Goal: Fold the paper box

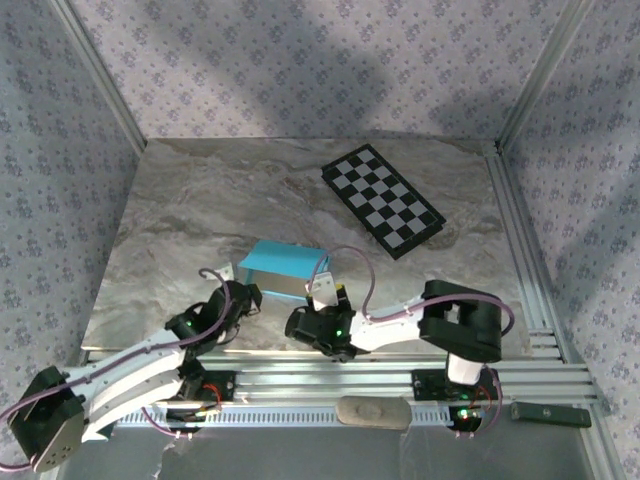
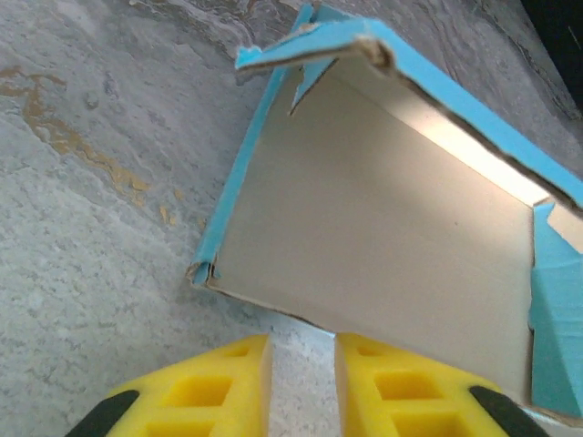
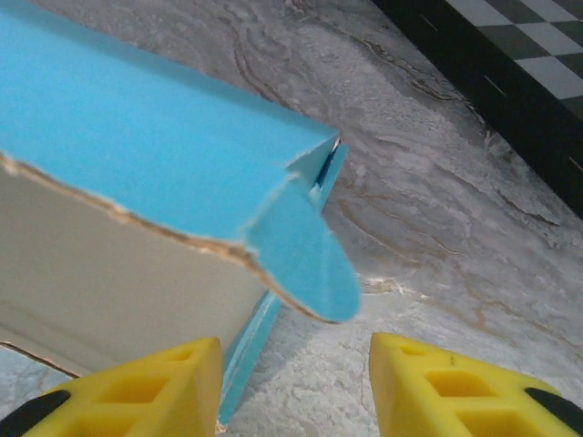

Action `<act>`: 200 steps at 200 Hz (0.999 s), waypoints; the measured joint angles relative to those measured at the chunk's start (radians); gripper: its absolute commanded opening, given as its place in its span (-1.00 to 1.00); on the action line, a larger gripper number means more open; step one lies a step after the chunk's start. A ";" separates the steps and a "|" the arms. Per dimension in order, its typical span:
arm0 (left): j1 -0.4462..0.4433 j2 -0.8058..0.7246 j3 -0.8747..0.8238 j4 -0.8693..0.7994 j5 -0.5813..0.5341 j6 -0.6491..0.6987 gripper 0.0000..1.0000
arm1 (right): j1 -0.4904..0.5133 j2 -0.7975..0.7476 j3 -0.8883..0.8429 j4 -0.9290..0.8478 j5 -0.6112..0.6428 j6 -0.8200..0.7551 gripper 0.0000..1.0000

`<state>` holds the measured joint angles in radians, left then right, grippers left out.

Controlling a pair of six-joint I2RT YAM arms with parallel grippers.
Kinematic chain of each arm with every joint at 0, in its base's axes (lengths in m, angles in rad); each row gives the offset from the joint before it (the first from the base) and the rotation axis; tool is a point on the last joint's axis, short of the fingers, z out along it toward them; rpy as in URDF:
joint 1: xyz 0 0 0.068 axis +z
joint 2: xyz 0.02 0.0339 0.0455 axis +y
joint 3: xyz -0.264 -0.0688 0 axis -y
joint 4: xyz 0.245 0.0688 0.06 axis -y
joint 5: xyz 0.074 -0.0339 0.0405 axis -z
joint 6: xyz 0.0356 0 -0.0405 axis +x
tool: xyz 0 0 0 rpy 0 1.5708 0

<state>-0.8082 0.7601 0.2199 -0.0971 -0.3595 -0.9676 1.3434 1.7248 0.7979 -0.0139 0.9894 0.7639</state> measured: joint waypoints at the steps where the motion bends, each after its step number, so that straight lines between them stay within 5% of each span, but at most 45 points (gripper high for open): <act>1: -0.002 -0.005 0.000 -0.006 0.000 0.003 -0.31 | 0.001 -0.003 0.000 0.000 0.000 0.001 0.14; 24: -0.019 -0.060 0.018 -0.107 -0.001 -0.028 -0.14 | 0.010 -0.053 -0.001 -0.005 -0.006 -0.022 0.24; 136: -0.050 -0.147 0.332 -0.517 0.120 -0.035 -0.12 | 0.164 -0.301 0.000 -0.017 -0.053 -0.189 0.32; 168: -0.045 -0.112 0.520 -0.634 0.153 0.018 -0.07 | 0.142 -0.413 0.017 -0.051 -0.087 -0.201 0.26; 184: 0.015 -0.064 0.624 -0.636 0.202 0.081 -0.07 | 0.068 -0.456 0.048 -0.090 -0.142 -0.200 0.22; 200: 0.196 0.005 0.702 -0.617 0.323 0.147 -0.07 | -0.053 -0.487 0.090 -0.124 -0.229 -0.188 0.20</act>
<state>-0.6125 0.7647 0.9222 -0.7143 -0.0360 -0.8204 1.2903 1.2377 0.8879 -0.1375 0.7609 0.5755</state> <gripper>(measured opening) 0.466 0.605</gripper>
